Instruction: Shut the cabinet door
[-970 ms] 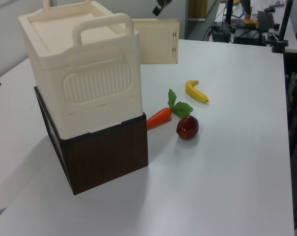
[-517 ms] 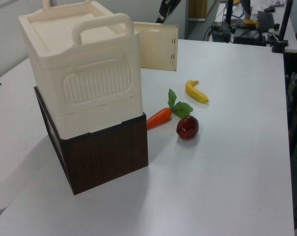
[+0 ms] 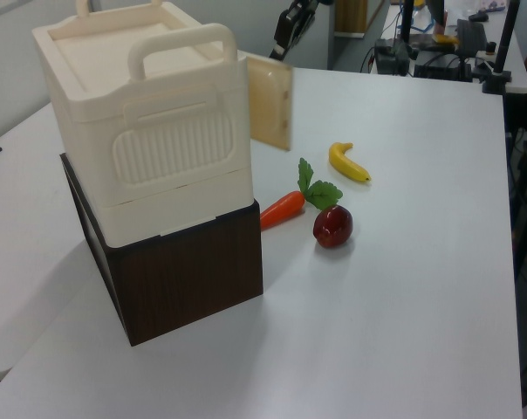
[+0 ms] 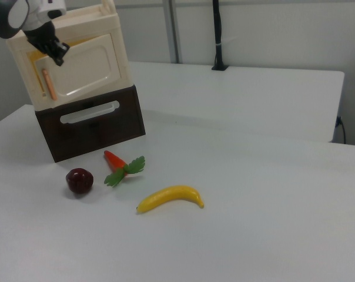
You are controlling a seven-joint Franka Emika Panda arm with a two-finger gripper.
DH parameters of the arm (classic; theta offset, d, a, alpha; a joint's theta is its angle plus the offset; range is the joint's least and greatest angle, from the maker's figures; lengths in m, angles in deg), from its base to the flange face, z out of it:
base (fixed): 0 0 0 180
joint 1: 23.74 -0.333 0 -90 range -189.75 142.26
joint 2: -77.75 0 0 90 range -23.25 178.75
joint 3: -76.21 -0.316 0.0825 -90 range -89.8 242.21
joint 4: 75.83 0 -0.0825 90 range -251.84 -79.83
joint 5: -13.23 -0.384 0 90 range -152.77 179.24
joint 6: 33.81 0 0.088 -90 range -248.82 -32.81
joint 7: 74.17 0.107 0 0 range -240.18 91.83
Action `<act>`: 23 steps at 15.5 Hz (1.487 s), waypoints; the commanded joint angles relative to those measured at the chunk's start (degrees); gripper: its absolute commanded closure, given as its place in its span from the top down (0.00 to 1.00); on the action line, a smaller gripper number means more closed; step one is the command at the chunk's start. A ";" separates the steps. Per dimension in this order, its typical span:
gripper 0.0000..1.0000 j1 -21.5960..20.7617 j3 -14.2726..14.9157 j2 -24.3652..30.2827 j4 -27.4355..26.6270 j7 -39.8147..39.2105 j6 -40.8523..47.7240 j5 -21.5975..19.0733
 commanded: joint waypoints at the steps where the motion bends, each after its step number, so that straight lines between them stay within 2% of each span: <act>1: 0.00 -4.25 0.53 0.33 -0.22 4.44 0.02 -2.06; 7: 0.00 -4.44 0.62 0.07 -0.30 4.28 -1.65 -1.98; 13: 0.00 -5.58 0.53 -2.57 -0.65 4.45 -11.92 -2.06; 21: 0.00 -5.58 0.53 -3.98 -0.48 4.10 -14.21 -2.15; 23: 0.00 -5.58 0.53 -4.33 -0.65 4.10 -17.01 -2.67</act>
